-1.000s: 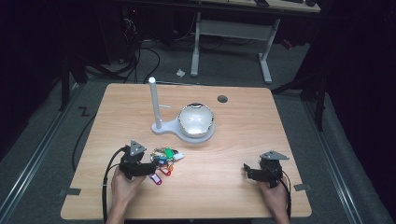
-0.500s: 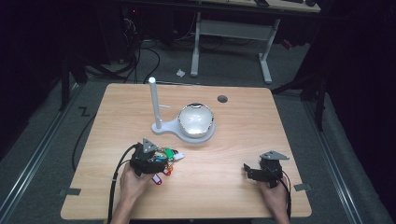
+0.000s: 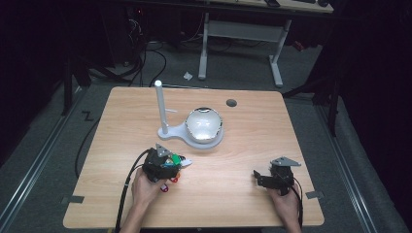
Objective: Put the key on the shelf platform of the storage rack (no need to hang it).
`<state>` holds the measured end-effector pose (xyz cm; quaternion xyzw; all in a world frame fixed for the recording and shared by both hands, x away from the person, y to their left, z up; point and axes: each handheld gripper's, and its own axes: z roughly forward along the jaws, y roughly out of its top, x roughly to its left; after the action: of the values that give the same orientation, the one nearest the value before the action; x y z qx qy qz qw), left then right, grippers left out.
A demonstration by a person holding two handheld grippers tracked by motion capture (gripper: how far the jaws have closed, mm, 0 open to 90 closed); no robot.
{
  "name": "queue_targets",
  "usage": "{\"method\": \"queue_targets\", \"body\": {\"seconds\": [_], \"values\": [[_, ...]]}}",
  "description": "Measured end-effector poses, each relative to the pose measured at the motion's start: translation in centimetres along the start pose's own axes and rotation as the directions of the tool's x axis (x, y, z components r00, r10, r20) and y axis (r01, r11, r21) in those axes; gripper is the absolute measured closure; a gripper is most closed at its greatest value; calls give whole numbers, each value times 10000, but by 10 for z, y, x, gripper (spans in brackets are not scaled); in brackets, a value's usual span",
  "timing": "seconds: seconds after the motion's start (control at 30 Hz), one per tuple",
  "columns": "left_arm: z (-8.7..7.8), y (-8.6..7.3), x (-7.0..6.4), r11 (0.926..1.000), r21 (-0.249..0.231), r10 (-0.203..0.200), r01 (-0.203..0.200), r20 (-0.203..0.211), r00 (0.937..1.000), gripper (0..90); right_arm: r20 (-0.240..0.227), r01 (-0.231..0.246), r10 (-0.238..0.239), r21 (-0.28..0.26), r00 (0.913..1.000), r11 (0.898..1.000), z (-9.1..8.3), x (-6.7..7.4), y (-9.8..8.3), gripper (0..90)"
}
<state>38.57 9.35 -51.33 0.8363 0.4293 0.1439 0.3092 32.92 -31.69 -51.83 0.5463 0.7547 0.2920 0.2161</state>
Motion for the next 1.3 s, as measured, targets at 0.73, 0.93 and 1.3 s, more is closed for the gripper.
{"method": "queue_targets", "body": {"seconds": [0.73,0.93,1.3], "values": [[5,4,2,9991,-422,-81,82,31,10000,778,1,-13,13,4,10000,10000,0,0,0,170],[2,4,5,9988,-469,-160,170,217,9996,840,0,1,-1,0,10000,10000,0,0,0,170],[-24,4,16,9950,-899,-380,425,504,9980,844,0,-1,1,0,10000,10000,0,0,0,170]]}}
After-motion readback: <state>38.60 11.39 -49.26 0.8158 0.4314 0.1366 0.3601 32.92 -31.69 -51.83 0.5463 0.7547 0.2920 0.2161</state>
